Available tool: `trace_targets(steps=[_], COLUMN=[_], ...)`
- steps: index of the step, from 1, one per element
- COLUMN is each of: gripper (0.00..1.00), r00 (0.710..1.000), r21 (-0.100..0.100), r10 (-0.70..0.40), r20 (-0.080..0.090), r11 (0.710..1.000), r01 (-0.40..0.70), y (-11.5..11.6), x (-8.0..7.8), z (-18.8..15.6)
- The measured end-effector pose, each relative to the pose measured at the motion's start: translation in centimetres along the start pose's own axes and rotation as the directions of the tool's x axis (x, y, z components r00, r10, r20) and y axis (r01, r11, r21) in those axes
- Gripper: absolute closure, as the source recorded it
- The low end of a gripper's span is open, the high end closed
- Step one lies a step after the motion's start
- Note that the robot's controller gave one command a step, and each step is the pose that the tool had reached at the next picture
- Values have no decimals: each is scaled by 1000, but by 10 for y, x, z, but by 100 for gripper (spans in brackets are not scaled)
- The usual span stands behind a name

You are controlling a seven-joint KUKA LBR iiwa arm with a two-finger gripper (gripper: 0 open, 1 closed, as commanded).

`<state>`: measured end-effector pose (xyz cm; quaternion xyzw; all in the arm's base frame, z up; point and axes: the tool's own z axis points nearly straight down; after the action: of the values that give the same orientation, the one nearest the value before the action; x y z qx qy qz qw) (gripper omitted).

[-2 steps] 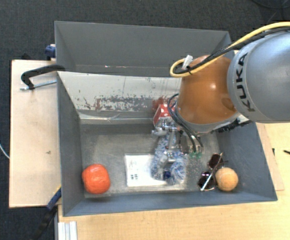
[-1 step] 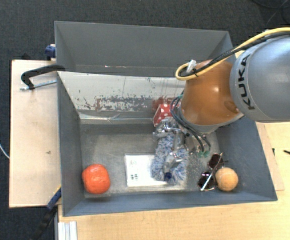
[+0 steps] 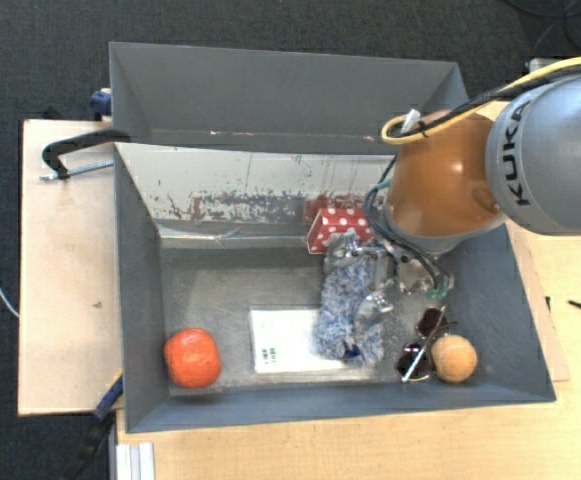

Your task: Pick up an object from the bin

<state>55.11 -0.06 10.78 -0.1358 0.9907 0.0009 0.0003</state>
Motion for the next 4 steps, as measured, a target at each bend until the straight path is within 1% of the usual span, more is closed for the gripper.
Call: trace_targets(steps=[1, 2, 3, 4], gripper=[0, 0, 100, 100], r00=[979, 934, 846, 835], r21=[3, 4, 8, 9], r10=[-203, -358, -533, -550], r20=[5, 2, -6, -4], r11=[979, 934, 846, 835], r01=[203, 358, 533, 550], y=[-9, -11, -11, -10], x=[-7, -2, -5, -5], z=[-16, 25, 35, 33])
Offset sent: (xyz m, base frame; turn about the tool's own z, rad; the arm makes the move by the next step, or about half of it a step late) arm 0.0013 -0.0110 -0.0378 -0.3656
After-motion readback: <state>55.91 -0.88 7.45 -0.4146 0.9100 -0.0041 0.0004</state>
